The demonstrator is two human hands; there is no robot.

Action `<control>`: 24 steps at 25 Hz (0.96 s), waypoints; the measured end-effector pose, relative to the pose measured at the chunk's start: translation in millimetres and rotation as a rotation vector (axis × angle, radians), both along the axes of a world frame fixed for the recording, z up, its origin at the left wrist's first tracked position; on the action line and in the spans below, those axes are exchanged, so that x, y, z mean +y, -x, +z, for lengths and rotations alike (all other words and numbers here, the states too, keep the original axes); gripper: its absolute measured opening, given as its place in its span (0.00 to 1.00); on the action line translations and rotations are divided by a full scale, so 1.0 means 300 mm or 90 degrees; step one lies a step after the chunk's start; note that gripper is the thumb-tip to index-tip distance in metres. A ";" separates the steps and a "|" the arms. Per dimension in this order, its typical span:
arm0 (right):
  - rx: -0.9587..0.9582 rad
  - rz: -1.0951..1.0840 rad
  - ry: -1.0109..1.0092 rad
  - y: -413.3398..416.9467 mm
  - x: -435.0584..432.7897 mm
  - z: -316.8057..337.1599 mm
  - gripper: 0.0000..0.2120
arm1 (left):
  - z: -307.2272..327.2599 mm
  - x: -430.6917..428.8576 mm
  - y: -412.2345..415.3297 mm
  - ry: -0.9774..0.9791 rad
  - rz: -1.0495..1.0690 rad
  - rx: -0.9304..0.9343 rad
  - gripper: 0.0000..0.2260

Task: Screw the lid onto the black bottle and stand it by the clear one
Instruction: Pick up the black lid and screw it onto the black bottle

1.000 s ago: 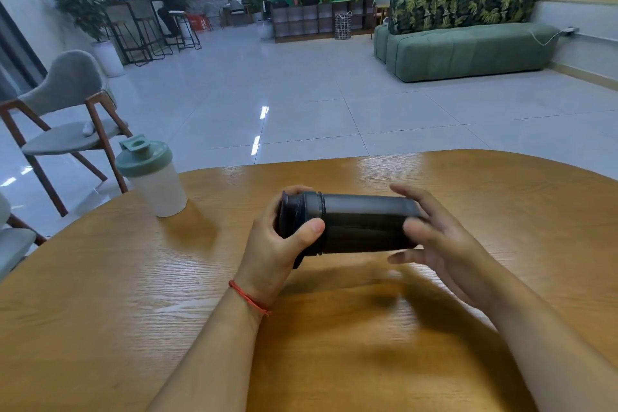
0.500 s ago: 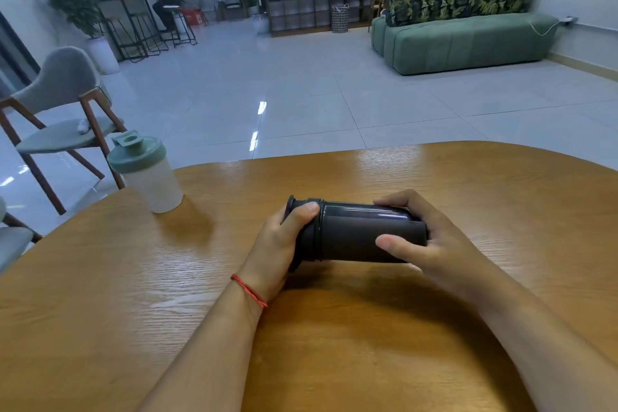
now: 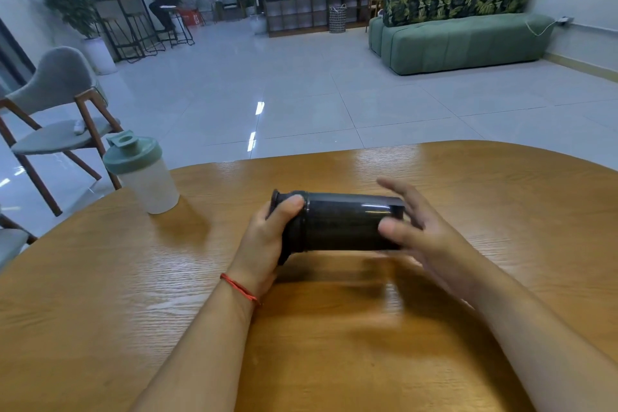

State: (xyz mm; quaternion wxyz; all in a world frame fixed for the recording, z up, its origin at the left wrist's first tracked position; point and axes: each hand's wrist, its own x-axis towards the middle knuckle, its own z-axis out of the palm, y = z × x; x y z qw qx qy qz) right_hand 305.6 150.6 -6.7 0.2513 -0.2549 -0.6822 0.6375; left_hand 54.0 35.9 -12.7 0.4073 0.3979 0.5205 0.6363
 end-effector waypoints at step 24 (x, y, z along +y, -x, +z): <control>-0.059 -0.055 -0.038 0.028 -0.013 -0.022 0.25 | 0.003 -0.015 -0.009 0.047 0.024 0.042 0.23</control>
